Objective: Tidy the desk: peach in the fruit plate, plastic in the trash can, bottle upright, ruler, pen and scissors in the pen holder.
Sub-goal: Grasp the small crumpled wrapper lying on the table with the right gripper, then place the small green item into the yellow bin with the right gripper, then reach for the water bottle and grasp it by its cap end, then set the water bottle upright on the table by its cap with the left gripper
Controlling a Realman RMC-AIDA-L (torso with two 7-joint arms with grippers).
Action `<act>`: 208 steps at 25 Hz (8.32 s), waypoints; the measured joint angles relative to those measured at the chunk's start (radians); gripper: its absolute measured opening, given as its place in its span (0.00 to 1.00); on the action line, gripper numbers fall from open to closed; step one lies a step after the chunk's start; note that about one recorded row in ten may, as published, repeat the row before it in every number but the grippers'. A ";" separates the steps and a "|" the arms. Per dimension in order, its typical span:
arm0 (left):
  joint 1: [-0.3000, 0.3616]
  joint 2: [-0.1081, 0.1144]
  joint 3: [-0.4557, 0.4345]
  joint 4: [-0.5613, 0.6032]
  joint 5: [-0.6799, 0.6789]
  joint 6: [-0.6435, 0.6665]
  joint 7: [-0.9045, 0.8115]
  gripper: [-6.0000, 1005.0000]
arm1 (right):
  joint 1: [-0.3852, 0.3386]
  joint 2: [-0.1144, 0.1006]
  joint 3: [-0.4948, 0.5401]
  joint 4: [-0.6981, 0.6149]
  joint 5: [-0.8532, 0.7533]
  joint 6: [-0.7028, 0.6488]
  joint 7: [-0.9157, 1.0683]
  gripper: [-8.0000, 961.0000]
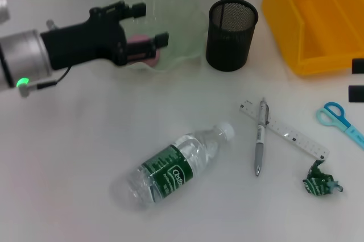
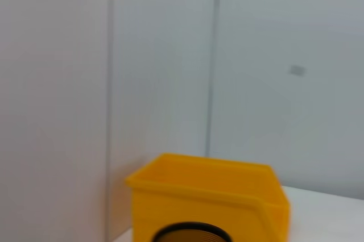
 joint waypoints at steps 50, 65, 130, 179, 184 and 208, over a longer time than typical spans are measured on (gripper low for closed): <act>0.081 -0.003 0.000 -0.036 0.004 0.074 0.099 0.82 | 0.061 0.092 -0.993 -0.218 -0.560 0.279 0.846 0.79; 0.078 -0.003 0.000 -0.046 0.003 0.061 0.101 0.82 | 0.056 0.091 -0.984 -0.225 -0.484 0.285 0.815 0.27; 0.258 -0.007 0.700 0.957 0.347 -0.089 -1.052 0.81 | -0.211 0.061 -0.316 0.093 0.167 0.405 -0.212 0.88; -0.162 -0.015 1.085 0.436 0.543 -0.400 -1.446 0.54 | -0.189 0.060 -0.272 0.178 0.072 0.439 -0.261 0.87; -0.122 -0.010 1.062 0.533 0.549 -0.344 -1.412 0.44 | -0.188 0.060 -0.272 0.178 0.072 0.438 -0.260 0.87; 0.228 -0.004 0.542 0.841 0.351 -0.079 -0.941 0.44 | -0.164 0.063 -0.278 0.177 0.072 0.438 -0.224 0.85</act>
